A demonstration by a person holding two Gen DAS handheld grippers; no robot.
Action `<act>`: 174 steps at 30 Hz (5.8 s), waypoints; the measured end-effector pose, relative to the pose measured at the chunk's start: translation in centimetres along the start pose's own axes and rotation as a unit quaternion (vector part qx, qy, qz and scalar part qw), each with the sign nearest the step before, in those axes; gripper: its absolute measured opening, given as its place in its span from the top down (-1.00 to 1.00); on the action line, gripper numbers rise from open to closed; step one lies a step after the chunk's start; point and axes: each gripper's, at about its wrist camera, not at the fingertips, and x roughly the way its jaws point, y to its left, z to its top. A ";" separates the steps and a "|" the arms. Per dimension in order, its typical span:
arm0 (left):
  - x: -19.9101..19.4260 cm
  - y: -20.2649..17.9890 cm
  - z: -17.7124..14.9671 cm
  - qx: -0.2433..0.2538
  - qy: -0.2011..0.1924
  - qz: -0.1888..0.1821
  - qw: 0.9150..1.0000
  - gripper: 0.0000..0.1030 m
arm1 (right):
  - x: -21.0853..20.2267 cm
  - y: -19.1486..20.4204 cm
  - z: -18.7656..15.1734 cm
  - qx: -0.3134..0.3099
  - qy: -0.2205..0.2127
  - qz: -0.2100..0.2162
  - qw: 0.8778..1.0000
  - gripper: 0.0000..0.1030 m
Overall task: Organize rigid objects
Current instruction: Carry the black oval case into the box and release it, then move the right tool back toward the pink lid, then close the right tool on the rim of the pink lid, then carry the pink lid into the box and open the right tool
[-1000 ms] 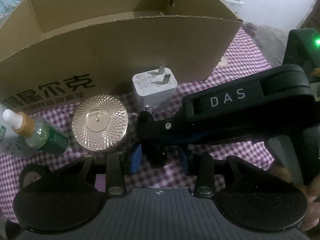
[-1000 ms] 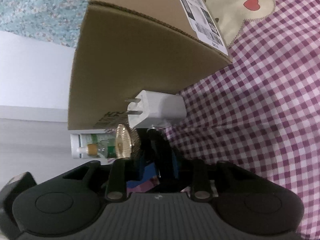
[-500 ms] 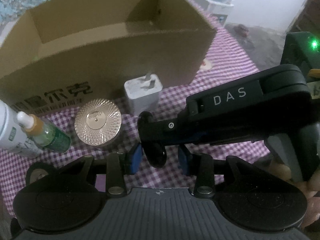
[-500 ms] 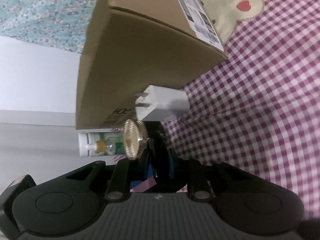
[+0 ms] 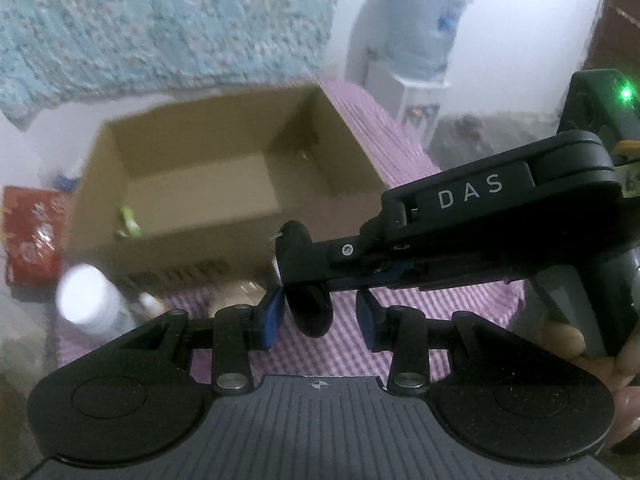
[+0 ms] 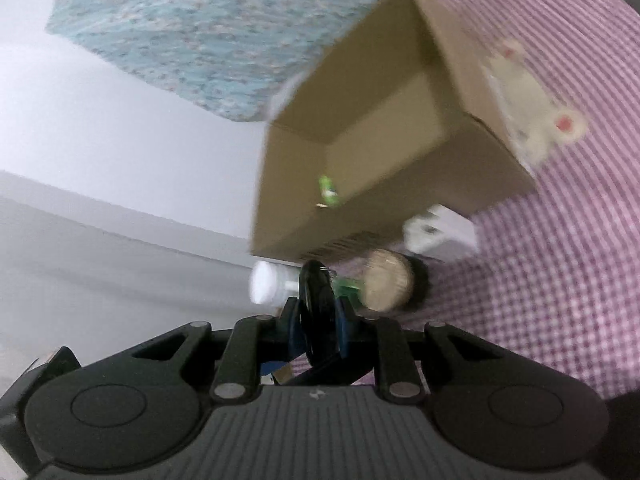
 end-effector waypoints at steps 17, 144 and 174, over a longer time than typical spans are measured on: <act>6.4 12.6 9.8 -0.117 0.087 0.040 0.989 0.26 | 12.5 6.1 12.9 -0.013 0.098 0.013 0.995 0.59; 13.0 -0.9 -4.5 0.027 0.195 -0.025 0.980 -0.31 | 3.8 -6.5 -0.5 -0.092 0.077 -0.211 0.970 0.55; 6.6 -2.2 -3.0 0.035 0.116 -0.020 0.992 -0.29 | -1.0 -2.7 -1.7 -0.104 0.019 -0.203 0.973 0.56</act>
